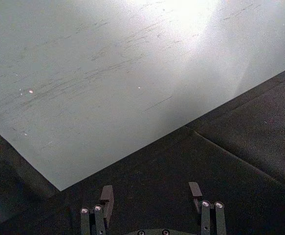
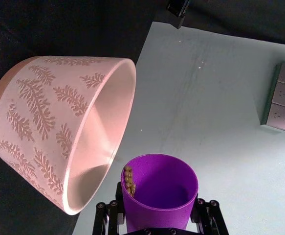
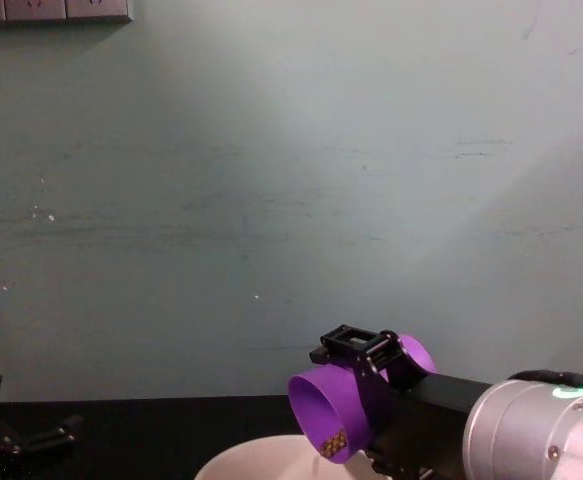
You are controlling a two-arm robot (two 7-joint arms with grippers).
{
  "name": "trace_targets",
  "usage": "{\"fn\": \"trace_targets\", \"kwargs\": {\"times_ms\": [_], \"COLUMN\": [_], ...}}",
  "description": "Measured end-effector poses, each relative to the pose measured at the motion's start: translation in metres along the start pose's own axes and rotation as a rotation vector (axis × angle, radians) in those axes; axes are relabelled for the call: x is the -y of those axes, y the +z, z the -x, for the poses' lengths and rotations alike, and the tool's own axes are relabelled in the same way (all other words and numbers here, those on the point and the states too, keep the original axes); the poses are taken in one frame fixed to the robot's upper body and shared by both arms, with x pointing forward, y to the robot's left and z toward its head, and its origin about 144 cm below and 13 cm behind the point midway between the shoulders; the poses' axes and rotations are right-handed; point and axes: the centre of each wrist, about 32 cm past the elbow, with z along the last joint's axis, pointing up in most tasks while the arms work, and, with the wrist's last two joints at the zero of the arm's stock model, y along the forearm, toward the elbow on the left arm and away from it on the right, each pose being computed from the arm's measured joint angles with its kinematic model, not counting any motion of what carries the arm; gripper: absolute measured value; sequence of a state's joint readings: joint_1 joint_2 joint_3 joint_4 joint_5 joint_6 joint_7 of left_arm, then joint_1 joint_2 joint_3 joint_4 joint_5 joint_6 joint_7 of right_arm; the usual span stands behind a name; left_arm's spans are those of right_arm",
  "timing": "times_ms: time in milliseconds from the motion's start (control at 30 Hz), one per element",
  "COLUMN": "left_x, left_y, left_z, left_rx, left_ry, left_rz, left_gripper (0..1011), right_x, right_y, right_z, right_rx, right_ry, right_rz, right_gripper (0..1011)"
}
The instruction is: Pick up the cup and pour the mung beans from the cup into the bowl.
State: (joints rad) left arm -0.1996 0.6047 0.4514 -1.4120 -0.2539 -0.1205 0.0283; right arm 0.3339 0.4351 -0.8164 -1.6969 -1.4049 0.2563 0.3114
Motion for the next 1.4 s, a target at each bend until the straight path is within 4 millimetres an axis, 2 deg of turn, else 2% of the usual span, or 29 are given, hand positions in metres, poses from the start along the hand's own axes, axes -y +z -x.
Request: {"fn": "trace_targets", "kwargs": {"times_ms": [1400], "left_x": [0.0], "left_y": [0.0], "left_z": [0.0], "left_rx": [0.0], "left_ry": [0.0], "left_rz": [0.0], "left_gripper": [1000], "right_x": [-0.0014], "right_y": [0.0065], "right_z": [-0.0033], "right_rx": [0.108], "right_ry": [-0.009], "right_rz": [-0.007], "right_gripper": [726]}}
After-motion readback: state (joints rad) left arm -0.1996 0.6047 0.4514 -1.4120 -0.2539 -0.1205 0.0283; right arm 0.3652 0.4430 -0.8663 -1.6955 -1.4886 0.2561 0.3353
